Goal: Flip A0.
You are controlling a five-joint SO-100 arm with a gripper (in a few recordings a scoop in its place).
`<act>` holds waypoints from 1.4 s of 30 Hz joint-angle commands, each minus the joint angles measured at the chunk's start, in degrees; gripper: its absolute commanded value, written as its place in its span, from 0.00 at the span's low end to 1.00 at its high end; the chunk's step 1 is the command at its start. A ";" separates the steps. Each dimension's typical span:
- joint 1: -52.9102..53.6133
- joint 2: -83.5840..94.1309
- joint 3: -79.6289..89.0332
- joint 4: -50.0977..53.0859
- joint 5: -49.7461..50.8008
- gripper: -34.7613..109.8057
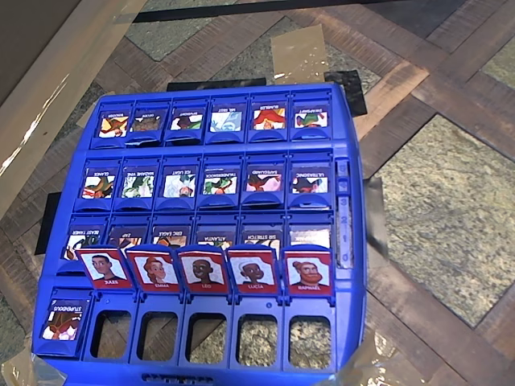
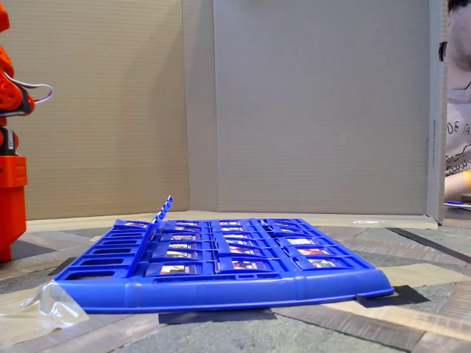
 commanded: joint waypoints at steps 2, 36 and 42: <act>-0.70 -0.62 0.09 -0.09 0.79 0.28; -0.88 -0.62 0.09 -0.09 82.18 0.28; -0.97 -0.62 0.09 -0.09 115.31 0.28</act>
